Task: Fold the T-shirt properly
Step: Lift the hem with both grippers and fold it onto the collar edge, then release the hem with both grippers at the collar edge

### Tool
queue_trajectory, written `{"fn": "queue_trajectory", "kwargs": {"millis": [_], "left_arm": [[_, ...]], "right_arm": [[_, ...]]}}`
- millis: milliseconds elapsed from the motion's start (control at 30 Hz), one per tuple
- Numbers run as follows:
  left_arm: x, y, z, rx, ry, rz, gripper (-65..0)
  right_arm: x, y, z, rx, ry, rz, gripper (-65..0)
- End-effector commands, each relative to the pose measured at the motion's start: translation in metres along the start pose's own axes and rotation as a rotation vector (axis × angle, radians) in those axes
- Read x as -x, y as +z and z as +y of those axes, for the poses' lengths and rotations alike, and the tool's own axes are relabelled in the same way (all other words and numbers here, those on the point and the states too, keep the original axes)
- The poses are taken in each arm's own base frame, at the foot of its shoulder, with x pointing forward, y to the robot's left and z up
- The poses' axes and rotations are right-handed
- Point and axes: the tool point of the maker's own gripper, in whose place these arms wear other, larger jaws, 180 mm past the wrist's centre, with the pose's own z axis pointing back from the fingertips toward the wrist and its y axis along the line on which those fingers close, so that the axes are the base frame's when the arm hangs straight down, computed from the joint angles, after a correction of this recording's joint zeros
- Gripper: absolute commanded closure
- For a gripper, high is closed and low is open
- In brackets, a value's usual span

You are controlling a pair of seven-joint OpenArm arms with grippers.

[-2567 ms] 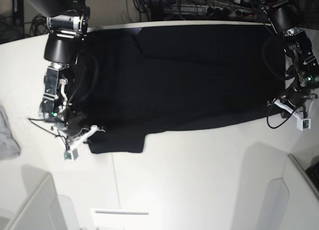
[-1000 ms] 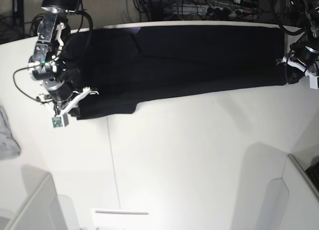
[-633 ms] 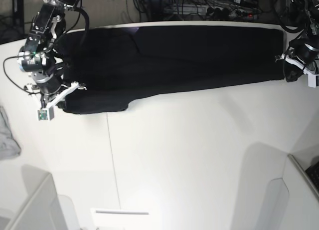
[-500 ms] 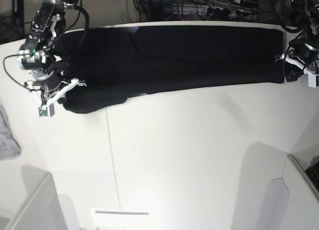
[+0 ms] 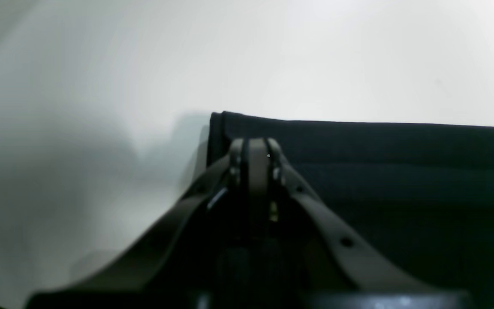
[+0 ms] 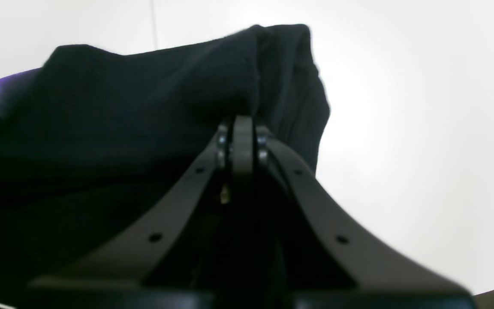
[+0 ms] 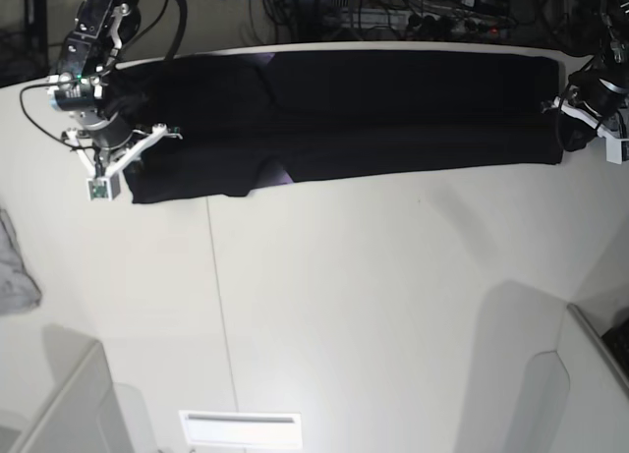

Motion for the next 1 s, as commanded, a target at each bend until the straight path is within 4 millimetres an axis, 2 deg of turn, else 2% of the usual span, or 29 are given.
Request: {"fn": "queue_trajectory", "kwargs": {"millis": [0, 200, 433, 633, 800, 967], "left_arm": [[-0.010, 0.005, 0.002, -0.002, -0.029, -0.028, 0.0], [-0.005, 0.006, 0.002, -0.003, -0.030, -0.016, 0.0], [0.006, 0.008, 0.001, -0.001, -0.033, 0.017, 0.0], [0.022, 0.013, 0.003, -0.006, -0.031, 0.058, 0.0], [0.031, 0.016, 0.004, -0.009, -0.028, 0.083, 0.0], [0.032, 0.015, 0.005, -0.010, -0.025, 0.086, 0.0]], "right_arm": [[-0.011, 0.006, -0.003, 0.011, 0.012, -0.041, 0.0], [0.002, 0.011, -0.015, 0.043, -0.004, -0.018, 0.0], [0.011, 0.019, -0.018, 0.000, -0.085, -0.027, 0.0], [0.034, 0.023, -0.022, 0.006, -0.101, 0.023, 0.0], [0.043, 0.019, -0.022, 0.004, -0.112, 0.051, 0.0], [0.055, 0.019, -0.023, 0.003, -0.122, 0.081, 0.0]]}}
